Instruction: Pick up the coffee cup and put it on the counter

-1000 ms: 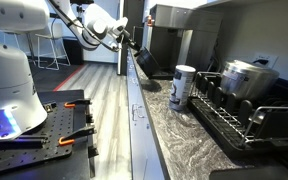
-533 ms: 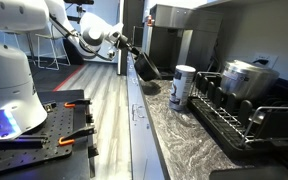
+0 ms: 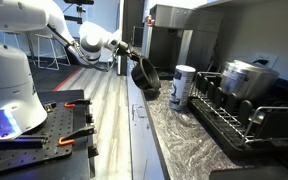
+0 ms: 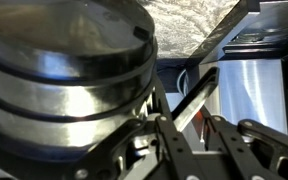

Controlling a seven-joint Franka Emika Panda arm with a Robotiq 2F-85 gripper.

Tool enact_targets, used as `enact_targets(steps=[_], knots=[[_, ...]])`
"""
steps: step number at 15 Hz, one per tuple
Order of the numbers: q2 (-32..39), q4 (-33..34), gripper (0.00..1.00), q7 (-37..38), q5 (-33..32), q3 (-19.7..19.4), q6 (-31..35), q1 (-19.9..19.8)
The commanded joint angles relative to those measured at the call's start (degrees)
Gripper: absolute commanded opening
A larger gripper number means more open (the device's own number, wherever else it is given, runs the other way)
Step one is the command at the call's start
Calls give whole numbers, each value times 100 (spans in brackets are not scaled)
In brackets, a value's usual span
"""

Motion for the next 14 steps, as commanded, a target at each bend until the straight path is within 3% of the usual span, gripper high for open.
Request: enact_targets(steps=[1,14], knots=[[-486,94,7,402,76,121,59,-218],[-1589,1077,7,624,-50,76,50,-977]])
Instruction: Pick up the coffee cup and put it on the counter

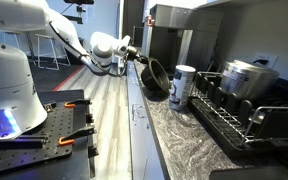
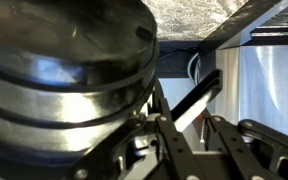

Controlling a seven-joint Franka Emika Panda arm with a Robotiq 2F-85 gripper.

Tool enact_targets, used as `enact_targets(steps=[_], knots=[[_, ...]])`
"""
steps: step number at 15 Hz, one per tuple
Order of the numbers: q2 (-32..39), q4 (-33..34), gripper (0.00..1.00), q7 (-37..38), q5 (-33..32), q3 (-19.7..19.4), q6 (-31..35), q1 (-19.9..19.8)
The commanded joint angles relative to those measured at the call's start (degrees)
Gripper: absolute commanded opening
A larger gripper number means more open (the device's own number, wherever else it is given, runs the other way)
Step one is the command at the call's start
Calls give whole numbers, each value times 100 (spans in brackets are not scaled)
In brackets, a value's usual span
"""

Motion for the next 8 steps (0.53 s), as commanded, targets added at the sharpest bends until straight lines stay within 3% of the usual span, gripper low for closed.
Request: enact_targets(steps=[1,8], knots=[[-400,347,7,72,-49,-88,52,-221],[-508,774,7,-5,-120,53,44,-533]])
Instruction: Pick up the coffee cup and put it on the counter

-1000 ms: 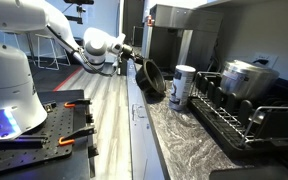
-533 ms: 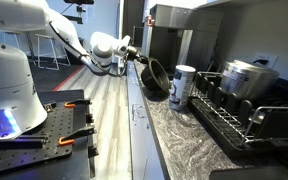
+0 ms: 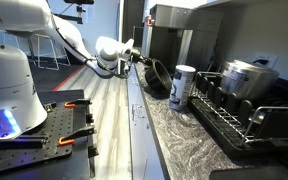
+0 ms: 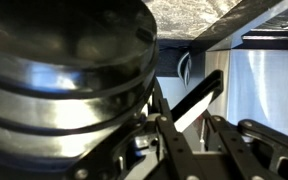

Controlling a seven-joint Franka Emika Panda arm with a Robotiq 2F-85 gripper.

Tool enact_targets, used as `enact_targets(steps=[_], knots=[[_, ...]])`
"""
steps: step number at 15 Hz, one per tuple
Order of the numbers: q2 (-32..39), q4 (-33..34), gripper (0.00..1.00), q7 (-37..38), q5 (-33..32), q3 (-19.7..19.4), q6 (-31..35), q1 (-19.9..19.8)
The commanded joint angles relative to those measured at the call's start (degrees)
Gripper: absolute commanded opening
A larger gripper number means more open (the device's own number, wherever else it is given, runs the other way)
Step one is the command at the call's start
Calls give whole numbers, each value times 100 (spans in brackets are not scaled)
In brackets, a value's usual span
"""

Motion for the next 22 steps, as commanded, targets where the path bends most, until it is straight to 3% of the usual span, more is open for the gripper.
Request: enact_targets(steps=[1,6,16,22], knots=[[-16,188,7,1,-119,29,44,-185],[-15,-107,7,-48,-37,-275,43,26],[-15,185,7,-666,161,-266,60,-230],[-16,453,7,-1012,209,-159,60,-654]])
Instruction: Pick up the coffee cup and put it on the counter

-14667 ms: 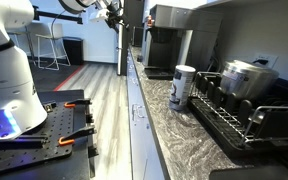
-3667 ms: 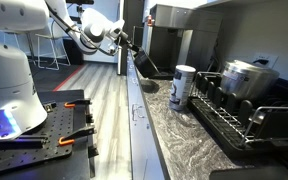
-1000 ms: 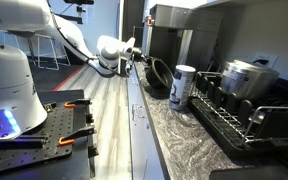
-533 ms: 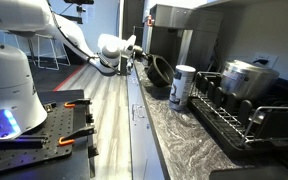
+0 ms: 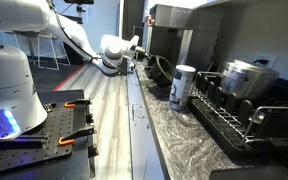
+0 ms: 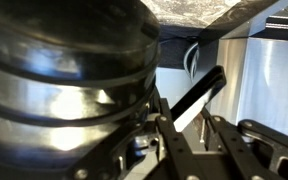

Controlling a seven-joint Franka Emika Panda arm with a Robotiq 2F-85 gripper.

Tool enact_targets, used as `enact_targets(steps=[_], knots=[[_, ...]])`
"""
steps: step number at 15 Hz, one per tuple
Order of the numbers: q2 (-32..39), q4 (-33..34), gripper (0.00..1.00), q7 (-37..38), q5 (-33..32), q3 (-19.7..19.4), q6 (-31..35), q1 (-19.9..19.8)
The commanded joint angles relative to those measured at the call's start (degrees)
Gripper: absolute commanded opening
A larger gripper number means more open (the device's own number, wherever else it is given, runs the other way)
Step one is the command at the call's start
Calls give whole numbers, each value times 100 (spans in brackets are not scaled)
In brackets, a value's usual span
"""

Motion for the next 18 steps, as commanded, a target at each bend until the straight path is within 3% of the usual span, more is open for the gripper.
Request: enact_targets(steps=[1,6,7,10,11,18], knots=[[0,295,7,-335,153,93,60,-371],[0,571,7,27,-44,470,33,-576],[0,427,28,-43,-30,341,-17,-493],[-1,525,28,2,-31,497,-18,-506],[0,529,7,2,-31,498,-18,-507],[22,686,7,7,-140,833,-26,-484]])
